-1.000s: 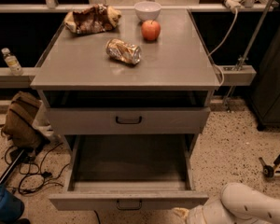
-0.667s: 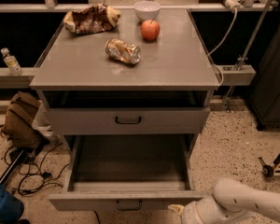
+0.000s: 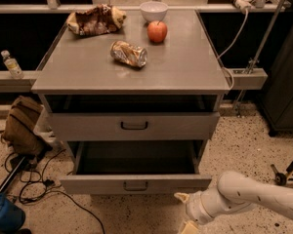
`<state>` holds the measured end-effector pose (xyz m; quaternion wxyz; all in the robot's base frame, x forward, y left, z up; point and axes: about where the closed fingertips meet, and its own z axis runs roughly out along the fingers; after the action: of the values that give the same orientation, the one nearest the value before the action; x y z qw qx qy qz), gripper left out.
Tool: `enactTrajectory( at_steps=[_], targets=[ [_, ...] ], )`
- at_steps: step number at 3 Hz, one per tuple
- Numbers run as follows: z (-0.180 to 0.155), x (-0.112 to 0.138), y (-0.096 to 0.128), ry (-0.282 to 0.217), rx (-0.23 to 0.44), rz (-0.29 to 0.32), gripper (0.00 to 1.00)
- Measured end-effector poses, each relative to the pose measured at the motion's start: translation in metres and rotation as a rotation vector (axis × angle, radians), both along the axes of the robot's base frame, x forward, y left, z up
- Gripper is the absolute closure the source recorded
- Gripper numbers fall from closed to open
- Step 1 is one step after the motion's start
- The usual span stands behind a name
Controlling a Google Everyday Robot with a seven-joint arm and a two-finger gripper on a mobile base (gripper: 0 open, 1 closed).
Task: Close middle drawer
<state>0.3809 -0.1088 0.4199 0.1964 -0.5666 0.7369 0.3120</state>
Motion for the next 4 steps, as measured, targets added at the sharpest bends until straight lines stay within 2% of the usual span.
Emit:
enactTrajectory(
  at_steps=[1, 2, 3, 4],
  targets=[
    [0.0, 0.0, 0.0, 0.0, 0.0, 0.0, 0.0],
    [-0.003, 0.022, 0.001, -0.05, -0.001, -0.017, 0.0],
    [0.009, 0.075, -0.002, -0.127, -0.002, -0.029, 0.0],
    [0.022, 0.106, -0.006, -0.17, -0.003, -0.034, 0.0]
  ],
)
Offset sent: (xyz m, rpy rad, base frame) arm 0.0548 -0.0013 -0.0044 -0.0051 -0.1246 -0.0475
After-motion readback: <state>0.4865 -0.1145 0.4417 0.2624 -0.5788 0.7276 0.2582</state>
